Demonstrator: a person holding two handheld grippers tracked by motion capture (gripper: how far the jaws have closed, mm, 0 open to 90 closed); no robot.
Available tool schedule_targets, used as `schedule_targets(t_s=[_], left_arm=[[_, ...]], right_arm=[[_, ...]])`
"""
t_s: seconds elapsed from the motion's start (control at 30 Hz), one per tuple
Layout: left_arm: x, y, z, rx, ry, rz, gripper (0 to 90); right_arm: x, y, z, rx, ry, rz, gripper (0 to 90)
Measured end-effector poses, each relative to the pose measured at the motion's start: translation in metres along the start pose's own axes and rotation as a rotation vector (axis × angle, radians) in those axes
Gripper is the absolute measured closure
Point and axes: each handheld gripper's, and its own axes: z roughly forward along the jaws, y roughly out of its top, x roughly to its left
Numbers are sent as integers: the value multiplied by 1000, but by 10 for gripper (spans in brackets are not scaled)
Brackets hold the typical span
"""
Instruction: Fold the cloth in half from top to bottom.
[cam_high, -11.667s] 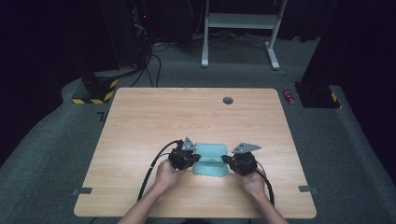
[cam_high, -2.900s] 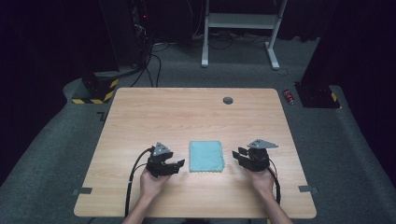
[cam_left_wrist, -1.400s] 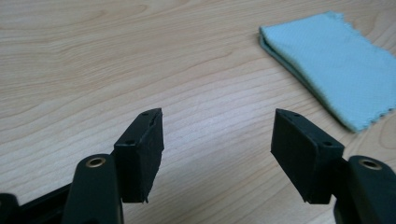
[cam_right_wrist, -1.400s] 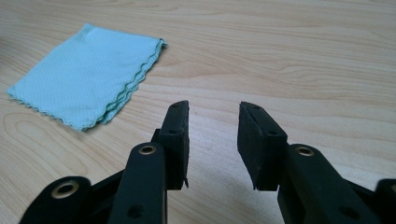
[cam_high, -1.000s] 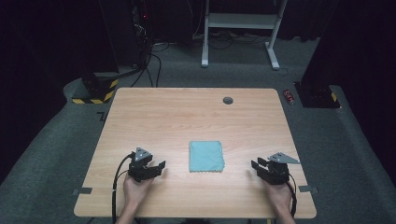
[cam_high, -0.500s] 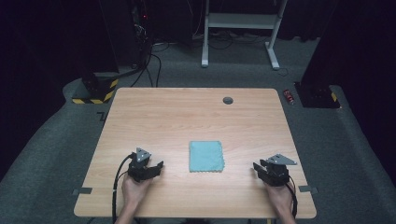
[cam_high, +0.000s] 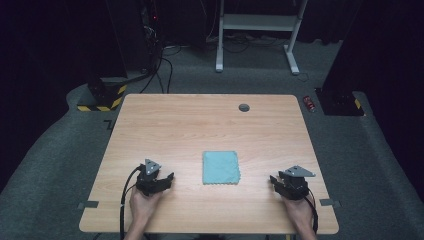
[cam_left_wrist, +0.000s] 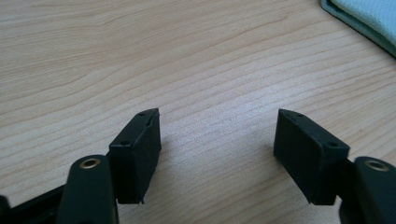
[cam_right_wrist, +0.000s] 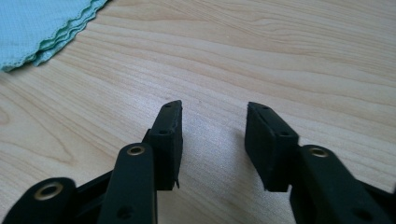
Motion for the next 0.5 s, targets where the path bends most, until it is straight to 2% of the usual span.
schedule_targets(t_s=[0.07,0.17,0.5], left_arm=[[0,0,0,2,-4,3,299],[-1,0,0,2,-8,-3,289],[-1,0,0,3,-7,-2,282]], right_arm=[[-1,0,0,6,8,14,493],[0,0,0,6,8,5,454],[-1,0,1,7,7,8,446]])
